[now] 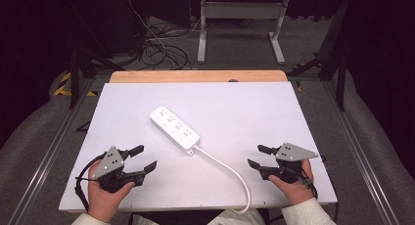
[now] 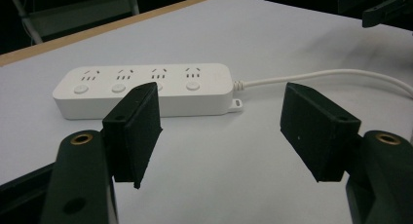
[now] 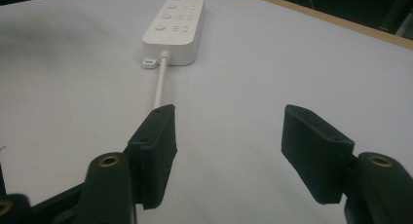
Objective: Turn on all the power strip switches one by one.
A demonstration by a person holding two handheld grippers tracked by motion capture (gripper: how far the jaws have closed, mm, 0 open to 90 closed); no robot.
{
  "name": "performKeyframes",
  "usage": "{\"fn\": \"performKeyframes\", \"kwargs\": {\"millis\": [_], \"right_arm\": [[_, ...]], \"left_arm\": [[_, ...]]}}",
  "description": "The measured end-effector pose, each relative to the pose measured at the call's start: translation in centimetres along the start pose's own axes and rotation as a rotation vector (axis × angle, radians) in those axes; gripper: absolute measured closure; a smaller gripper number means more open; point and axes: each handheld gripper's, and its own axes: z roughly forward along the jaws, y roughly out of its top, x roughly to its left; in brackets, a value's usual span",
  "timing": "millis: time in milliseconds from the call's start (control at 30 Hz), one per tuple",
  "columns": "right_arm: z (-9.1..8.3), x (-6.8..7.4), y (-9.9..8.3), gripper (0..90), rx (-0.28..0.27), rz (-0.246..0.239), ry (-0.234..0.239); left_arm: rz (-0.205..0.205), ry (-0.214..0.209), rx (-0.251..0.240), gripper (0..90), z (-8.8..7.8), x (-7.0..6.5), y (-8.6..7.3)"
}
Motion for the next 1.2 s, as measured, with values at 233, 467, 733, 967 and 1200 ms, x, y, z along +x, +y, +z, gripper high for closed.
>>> {"fn": "performKeyframes", "kwargs": {"millis": [233,467,733,967,1200], "right_arm": [[-0.1,-0.1,0.0,38.4,-0.007,0.001,-0.002],[-0.1,-0.1,0.0,38.5,-0.013,0.006,-0.008],[-0.1,-0.2,0.0,38.6,-0.010,0.010,-0.014],[-0.1,-0.2,-0.1,38.6,-0.005,0.011,-0.013],[-0.1,-0.3,-0.1,38.5,-0.003,0.012,-0.014]], "left_arm": [[0.000,0.008,-0.006,31.0,0.0,0.1,0.1],[0.014,0.006,0.002,31.5,-0.1,0.0,0.4],[0.013,-0.024,0.022,34.7,0.2,-0.1,1.7],[0.021,-0.047,0.045,36.6,1.1,-0.2,2.9],[0.047,-0.068,0.066,39.1,2.2,-0.5,3.9]]}}
